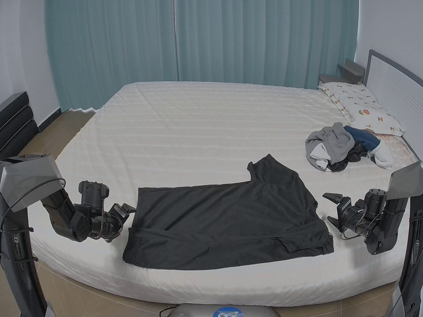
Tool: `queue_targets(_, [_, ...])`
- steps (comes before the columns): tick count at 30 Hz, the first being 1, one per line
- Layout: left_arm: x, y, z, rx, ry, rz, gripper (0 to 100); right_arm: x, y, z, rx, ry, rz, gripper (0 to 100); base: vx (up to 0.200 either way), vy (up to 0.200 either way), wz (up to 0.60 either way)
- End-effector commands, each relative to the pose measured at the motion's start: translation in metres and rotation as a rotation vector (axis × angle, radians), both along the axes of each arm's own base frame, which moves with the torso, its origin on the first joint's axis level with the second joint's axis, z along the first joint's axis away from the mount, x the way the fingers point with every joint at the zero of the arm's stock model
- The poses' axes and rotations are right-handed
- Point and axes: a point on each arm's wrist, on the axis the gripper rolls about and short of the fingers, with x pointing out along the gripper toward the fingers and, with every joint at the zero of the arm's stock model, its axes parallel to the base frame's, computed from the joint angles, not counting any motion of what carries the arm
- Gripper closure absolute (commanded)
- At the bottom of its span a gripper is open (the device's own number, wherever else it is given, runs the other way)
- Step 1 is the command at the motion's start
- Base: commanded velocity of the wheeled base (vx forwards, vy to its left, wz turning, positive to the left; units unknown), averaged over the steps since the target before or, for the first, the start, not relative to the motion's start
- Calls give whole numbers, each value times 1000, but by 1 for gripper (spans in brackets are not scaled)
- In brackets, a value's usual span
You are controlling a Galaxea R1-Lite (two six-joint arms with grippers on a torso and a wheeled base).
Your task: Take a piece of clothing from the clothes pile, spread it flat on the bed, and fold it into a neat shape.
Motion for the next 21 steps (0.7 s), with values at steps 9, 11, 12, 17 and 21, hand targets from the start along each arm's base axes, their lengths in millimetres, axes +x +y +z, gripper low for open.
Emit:
queue_targets(9, [6,0,3,-4,-24,4,0,1,1,0,-3,-7,1,0,0,0,0])
queue_targets(11, [5,0,3,-5,-21,5,0,1,1,0,-3,-7,1,0,0,0,0])
queue_targets(12, [5,0,3,-5,-21,5,0,1,1,0,-3,-7,1,0,0,0,0])
queue_targets(17, [7,0,3,0,-24,7,0,0,1,0,-5,-6,2,0,0,0,0])
queue_targets(21, [7,-1,4,-2,-27,4,0,0,2,-1,-5,-4,3,0,0,0,0])
